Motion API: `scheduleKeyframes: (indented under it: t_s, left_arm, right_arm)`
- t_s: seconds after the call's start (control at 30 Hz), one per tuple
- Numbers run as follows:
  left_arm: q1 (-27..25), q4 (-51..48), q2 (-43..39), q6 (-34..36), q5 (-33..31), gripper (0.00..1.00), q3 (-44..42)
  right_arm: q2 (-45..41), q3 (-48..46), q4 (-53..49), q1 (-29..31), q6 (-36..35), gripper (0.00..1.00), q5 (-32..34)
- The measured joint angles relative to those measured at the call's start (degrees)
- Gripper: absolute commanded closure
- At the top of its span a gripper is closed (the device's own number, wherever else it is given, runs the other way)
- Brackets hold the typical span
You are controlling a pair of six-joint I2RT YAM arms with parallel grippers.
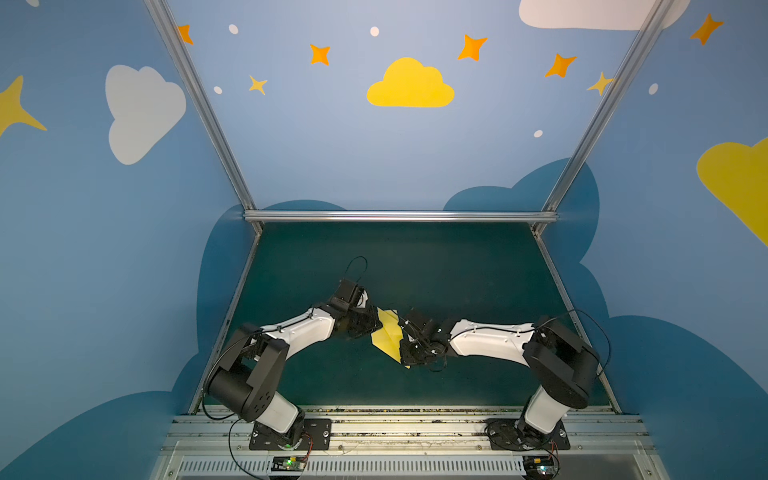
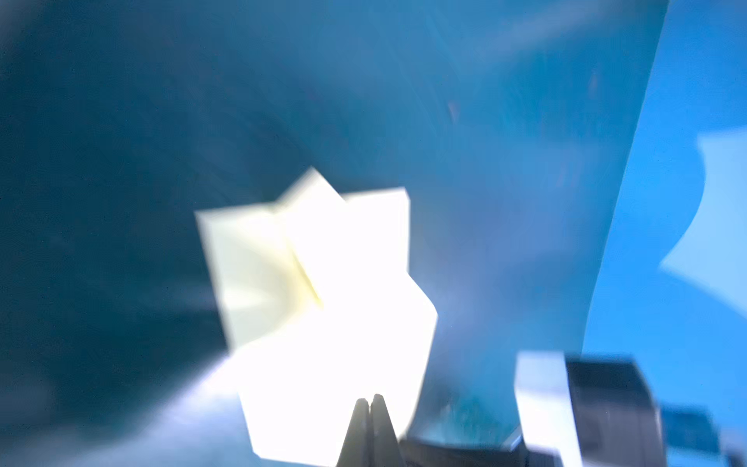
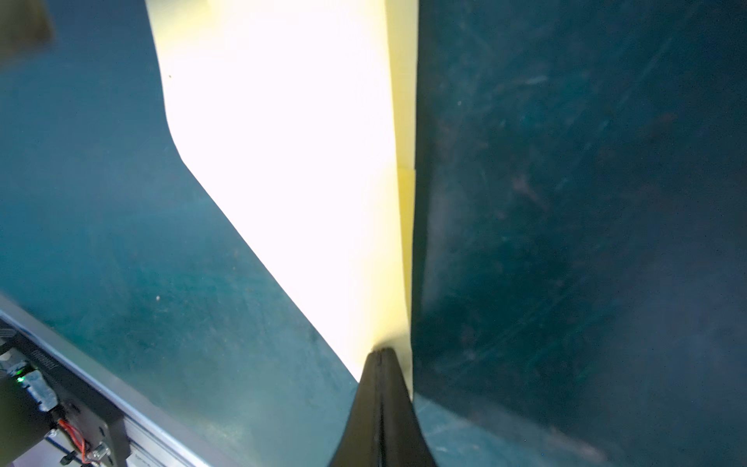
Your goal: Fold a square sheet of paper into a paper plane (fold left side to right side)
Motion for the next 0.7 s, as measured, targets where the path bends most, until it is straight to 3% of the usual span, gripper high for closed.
scheduleKeyframes:
  t_s: [0.4, 0.7]
  left_arm:
    - [-6.6, -0.5, 3.3, 2.9, -0.7, 0.97, -0.5]
    - [-8.5, -0.4, 5.7, 4.5, -1.9, 0.96, 0.7]
  right_arm:
    - [-0.2, -0.5, 0.4, 0.1, 2.6, 1.00, 0.4]
    - [-0.3, -0.8, 0.7, 0.2, 3.4, 1.00, 0.4]
